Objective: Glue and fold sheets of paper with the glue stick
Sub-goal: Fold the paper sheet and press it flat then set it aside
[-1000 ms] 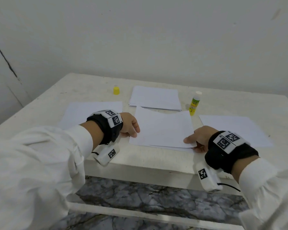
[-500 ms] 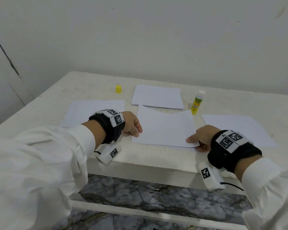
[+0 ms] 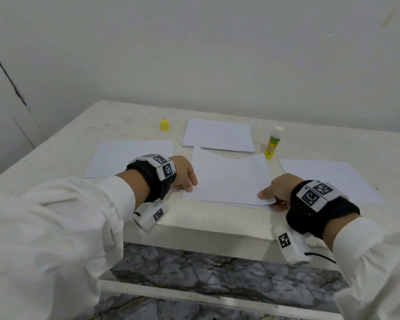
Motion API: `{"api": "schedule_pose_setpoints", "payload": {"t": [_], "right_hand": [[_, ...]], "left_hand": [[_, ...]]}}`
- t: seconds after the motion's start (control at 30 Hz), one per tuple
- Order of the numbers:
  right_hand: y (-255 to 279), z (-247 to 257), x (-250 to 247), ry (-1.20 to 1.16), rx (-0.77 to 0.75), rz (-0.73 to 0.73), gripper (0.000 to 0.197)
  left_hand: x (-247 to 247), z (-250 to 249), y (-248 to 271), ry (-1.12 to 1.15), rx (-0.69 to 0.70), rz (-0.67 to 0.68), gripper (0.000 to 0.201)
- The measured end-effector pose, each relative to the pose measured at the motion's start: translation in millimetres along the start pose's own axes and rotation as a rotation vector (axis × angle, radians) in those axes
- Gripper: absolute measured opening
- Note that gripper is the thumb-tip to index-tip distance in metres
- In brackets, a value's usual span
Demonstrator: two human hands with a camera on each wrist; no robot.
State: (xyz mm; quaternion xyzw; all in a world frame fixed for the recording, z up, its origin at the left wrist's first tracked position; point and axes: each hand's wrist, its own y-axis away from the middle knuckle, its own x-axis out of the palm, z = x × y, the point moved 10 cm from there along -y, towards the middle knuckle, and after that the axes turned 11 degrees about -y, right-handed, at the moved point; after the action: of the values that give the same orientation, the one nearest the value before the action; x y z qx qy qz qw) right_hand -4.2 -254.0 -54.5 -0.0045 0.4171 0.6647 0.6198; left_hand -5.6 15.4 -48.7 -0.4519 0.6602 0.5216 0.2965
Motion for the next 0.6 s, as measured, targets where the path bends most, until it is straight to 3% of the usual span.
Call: {"api": "schedule_pose_setpoints", "payload": {"t": [0.3, 0.6], "right_hand": [[14.2, 14.0, -7.4, 0.281, -0.041, 0.027, 0.023], [9.0, 9.7, -15.7, 0.308, -0.050, 0.073, 0.026]], "left_hand": [[0.2, -5.7, -5.0, -0.162, 0.001, 0.013, 0.021], [-0.5, -7.4, -7.8, -0.177, 0.013, 0.040, 0.018]]}}
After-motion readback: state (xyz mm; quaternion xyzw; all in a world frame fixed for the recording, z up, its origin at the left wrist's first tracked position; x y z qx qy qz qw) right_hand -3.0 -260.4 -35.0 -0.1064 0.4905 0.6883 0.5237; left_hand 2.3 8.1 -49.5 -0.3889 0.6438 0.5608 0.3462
